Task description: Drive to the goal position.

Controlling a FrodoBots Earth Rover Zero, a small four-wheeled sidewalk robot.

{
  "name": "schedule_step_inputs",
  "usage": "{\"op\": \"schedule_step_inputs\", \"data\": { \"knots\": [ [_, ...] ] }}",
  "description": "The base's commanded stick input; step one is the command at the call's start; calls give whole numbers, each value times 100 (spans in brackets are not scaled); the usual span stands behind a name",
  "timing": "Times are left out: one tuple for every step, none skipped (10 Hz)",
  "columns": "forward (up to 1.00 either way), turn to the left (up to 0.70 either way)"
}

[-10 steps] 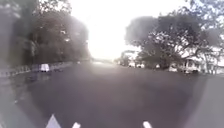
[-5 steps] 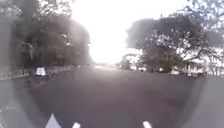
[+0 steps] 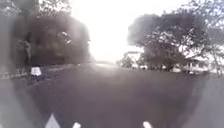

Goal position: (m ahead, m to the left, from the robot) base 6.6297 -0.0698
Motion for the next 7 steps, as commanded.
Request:
{"op": "schedule_step_inputs", "data": {
  "knots": [
    [70,0],
    [70,0],
    [70,0],
    [70,0],
    [70,0],
    [70,0],
    [70,0]
  ]
}}
